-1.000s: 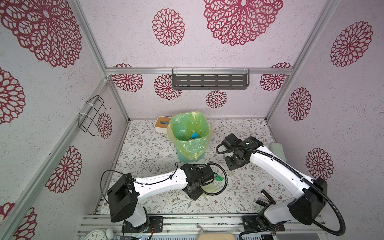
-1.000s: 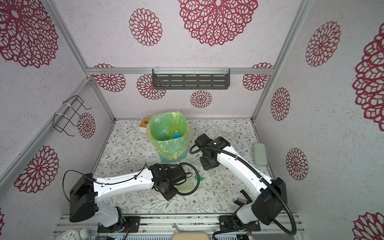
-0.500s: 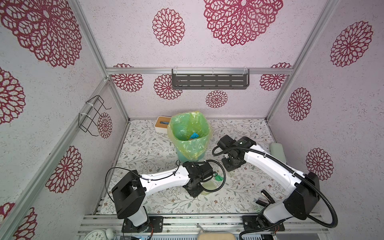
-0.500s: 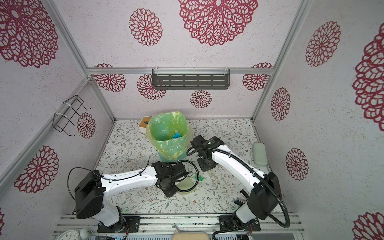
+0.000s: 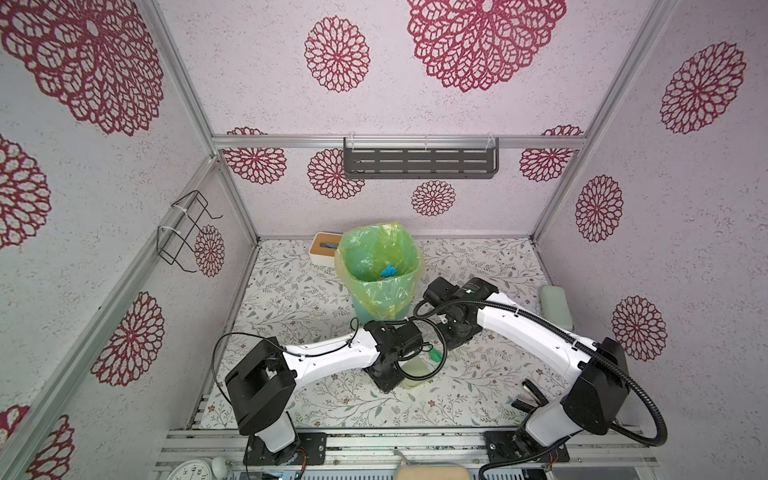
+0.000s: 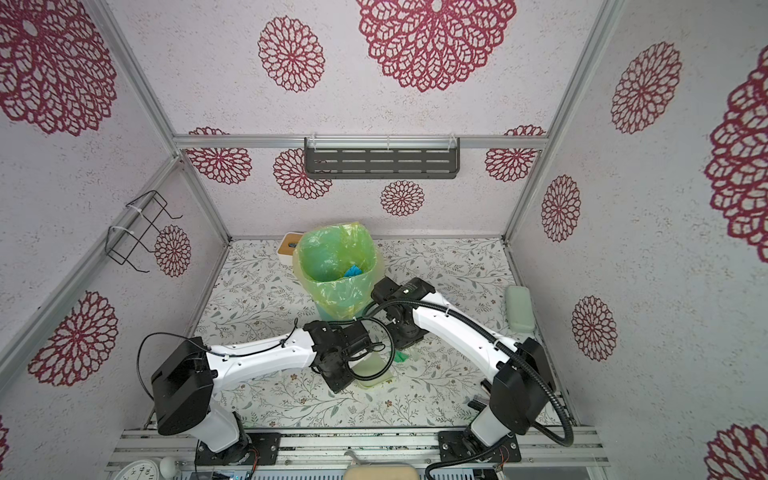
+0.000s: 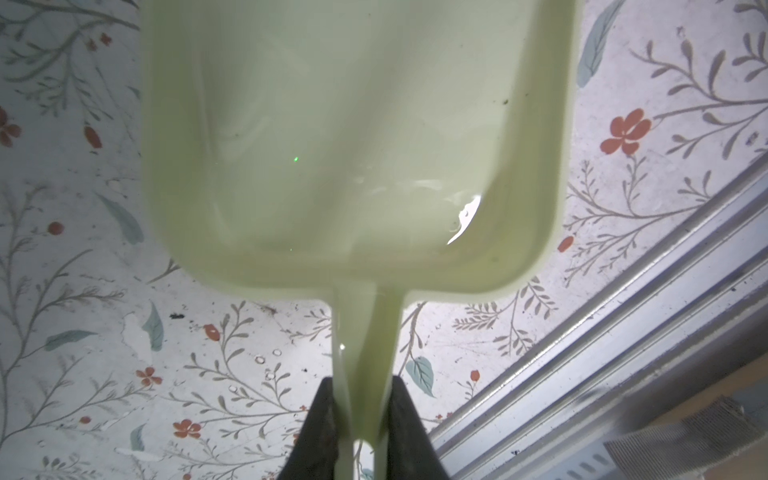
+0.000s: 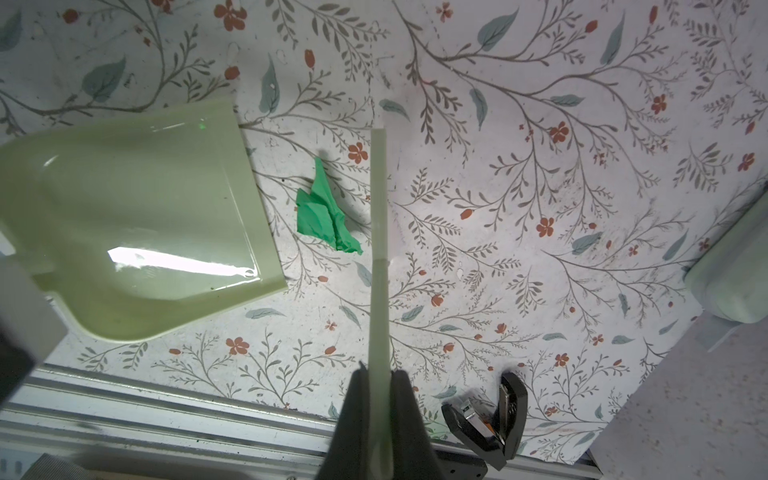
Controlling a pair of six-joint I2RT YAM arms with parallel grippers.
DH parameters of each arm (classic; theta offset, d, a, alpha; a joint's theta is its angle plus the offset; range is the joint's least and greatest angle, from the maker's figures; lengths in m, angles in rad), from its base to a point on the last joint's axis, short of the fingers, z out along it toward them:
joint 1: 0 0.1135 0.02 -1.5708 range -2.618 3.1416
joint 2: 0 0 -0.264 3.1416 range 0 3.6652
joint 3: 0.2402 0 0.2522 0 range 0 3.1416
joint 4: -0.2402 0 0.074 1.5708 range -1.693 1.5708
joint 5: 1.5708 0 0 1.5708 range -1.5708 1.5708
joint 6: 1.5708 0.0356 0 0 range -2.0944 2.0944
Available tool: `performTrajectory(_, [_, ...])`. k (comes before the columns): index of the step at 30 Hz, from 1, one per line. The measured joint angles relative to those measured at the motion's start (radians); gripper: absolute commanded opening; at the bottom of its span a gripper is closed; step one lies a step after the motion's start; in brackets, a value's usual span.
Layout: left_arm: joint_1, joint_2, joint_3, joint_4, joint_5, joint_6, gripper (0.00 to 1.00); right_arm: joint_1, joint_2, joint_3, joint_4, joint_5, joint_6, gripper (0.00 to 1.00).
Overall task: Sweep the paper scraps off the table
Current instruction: 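Sweep the green scrap into the dustpan with the right gripper's brush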
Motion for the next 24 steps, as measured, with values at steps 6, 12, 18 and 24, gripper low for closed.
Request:
performTrajectory(6, [0.002, 0.017, -0.002, 0.014, 0.003, 0.011, 0.09, 0.016, 0.010, 0.014, 0.002, -0.013, 0.006, 0.00])
performTrajectory(12, [0.003, 0.017, -0.004, 0.024, 0.004, 0.018, 0.09, 0.069, 0.013, 0.036, 0.017, -0.085, 0.029, 0.00])
performTrajectory(18, [0.010, 0.017, -0.011, 0.012, 0.007, 0.019, 0.09, 0.111, 0.008, 0.046, 0.035, -0.168, 0.079, 0.00])
performTrajectory(24, [0.010, 0.017, -0.018, 0.006, 0.009, 0.019, 0.09, 0.114, -0.034, 0.046, 0.039, -0.201, 0.126, 0.00])
